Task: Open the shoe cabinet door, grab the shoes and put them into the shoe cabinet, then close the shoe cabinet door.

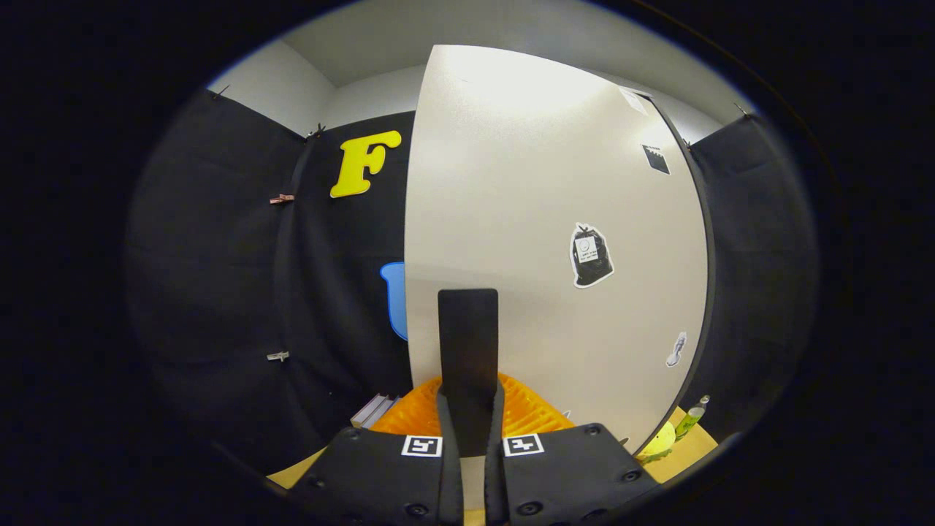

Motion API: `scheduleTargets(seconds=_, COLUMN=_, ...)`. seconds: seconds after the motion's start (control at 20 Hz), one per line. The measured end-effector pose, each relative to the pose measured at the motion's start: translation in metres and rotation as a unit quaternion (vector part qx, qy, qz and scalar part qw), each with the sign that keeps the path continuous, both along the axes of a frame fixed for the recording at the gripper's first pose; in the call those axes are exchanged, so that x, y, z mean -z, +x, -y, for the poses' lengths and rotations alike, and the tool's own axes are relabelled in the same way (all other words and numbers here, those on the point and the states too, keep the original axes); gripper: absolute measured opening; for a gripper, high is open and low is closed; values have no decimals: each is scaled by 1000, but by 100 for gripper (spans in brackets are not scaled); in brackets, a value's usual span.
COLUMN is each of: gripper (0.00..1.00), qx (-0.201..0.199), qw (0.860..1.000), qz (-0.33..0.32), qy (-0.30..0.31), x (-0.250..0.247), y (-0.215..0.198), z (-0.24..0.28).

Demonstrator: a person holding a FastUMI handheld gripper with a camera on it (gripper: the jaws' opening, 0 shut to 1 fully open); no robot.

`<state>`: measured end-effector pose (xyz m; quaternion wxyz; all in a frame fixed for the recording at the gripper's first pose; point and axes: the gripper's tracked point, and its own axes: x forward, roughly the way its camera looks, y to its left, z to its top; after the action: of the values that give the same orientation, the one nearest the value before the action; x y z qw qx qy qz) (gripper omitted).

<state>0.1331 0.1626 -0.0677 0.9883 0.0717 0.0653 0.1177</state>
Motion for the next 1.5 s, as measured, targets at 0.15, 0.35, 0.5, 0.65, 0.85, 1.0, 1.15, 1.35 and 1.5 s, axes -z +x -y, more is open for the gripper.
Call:
scheduleTargets(seconds=0.15, gripper=15, qx=-9, qw=1000, qz=-2, qy=5, x=-1, y=-21, z=16)
scheduleTargets(seconds=0.35, gripper=15, qx=-13, qw=1000, qz=-2, qy=6, x=-3, y=-39, z=36)
scheduleTargets(seconds=0.5, gripper=15, qx=-15, qw=1000, qz=-1, qy=6, x=-5, y=-57, z=50)
scheduleTargets(seconds=0.65, gripper=15, qx=-13, qw=1000, qz=-2, qy=9, x=-6, y=-71, z=70)
scheduleTargets(seconds=0.85, gripper=15, qx=1, qw=1000, qz=-5, qy=2, x=-6, y=-90, z=100)
scheduleTargets(seconds=1.0, gripper=15, qx=16, qw=1000, qz=-9, qy=-4, x=-5, y=-102, z=122)
scheduleTargets(seconds=1.15, gripper=14, qx=33, qw=999, qz=-11, qy=-17, x=-5, y=-108, z=141)
scheduleTargets(seconds=1.35, gripper=14, qx=65, qw=998, qz=-11, qy=-14, x=-4, y=-115, z=167)
scheduleTargets(seconds=1.5, gripper=14, qx=89, qw=996, qz=-11, qy=-17, x=-4, y=-118, z=188)
